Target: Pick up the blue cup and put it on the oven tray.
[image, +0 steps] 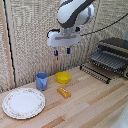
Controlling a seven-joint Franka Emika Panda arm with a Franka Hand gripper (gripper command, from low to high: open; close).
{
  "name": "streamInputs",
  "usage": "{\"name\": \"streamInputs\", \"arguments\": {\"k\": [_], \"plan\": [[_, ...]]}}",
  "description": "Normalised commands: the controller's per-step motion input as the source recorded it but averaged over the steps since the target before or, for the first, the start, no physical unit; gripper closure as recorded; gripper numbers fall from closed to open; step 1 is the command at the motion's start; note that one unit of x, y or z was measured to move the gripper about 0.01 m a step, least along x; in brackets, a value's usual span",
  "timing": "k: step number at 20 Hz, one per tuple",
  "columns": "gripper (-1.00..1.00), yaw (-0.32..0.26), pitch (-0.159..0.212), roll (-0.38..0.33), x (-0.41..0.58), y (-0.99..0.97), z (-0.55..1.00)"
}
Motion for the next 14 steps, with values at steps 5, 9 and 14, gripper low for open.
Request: {"name": "streamInputs", "arguments": {"k": [5,9,14], "plan": [[-1.00,0.000,0.043,-0.021,0.697,0.30,-0.09],[-1.00,0.000,0.076,-0.069,0.685,0.44,-0.11],[-1.00,0.000,0.093,-0.063,0.547,0.39,-0.10]]}}
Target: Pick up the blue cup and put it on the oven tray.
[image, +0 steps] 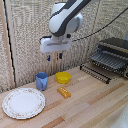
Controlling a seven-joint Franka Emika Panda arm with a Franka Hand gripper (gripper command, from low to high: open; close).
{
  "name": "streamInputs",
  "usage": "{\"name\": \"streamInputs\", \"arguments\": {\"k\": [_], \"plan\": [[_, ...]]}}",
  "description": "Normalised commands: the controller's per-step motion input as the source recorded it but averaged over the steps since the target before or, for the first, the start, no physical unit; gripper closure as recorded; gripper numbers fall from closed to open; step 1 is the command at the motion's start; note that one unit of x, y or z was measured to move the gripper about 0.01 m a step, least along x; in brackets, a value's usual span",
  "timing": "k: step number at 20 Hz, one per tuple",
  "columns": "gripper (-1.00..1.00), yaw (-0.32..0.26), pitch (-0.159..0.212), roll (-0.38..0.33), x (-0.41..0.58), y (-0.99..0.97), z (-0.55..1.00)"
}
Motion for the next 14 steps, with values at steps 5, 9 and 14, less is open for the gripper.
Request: {"name": "streamInputs", "arguments": {"k": [5,9,14], "plan": [[-1.00,0.000,0.096,-0.072,0.303,0.17,-0.19],[-1.00,0.025,0.079,-0.065,0.194,0.01,-0.25],[-1.00,0.048,0.045,-0.077,0.281,0.02,-0.30]]}}
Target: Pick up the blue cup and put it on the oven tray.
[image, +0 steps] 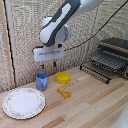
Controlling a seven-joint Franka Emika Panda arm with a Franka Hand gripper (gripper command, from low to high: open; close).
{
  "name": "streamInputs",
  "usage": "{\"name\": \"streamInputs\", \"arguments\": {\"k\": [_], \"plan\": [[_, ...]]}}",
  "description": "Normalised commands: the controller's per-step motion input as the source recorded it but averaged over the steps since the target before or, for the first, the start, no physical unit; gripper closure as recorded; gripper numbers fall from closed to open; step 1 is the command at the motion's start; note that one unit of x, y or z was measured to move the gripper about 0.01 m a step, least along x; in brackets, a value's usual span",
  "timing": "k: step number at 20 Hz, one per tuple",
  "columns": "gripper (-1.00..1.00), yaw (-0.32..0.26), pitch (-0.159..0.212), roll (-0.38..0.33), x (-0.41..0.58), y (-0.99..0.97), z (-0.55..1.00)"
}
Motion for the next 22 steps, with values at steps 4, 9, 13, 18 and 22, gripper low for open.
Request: {"name": "streamInputs", "arguments": {"k": [4,9,13,18,22], "plan": [[-1.00,0.048,0.003,-0.109,0.279,0.21,-0.30],[-1.00,0.056,-0.023,-0.107,0.270,0.24,-0.28],[1.00,0.051,-0.001,-0.113,0.251,0.23,-0.20],[1.00,0.000,0.017,-0.055,0.036,0.15,-0.12],[1.00,-0.005,-0.008,-0.013,0.000,0.06,-0.05]]}}
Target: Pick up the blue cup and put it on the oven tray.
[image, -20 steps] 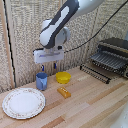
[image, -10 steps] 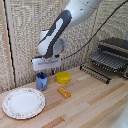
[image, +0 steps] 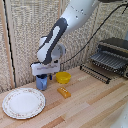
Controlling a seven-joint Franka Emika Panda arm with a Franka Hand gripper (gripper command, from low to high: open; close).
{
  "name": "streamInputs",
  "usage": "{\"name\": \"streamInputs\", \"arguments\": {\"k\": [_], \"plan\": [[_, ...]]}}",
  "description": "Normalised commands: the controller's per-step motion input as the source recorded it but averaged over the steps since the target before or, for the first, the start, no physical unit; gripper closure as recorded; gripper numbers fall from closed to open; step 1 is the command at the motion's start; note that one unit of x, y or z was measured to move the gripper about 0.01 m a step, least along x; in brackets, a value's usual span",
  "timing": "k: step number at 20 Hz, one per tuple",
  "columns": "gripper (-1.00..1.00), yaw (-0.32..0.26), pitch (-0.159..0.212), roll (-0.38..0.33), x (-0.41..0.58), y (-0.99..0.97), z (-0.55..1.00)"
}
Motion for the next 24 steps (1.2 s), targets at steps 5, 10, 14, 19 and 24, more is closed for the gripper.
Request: {"name": "streamInputs", "arguments": {"k": [5,10,14,19,24], "plan": [[1.00,-0.040,-0.078,0.000,-0.002,0.05,0.00],[1.00,-0.150,-0.142,0.001,-0.045,0.12,0.35],[1.00,-0.121,-0.076,0.006,-0.063,0.03,0.62],[1.00,-0.106,0.011,0.021,-0.032,0.00,0.98],[1.00,-0.135,0.033,0.009,0.009,-0.14,0.94]]}}
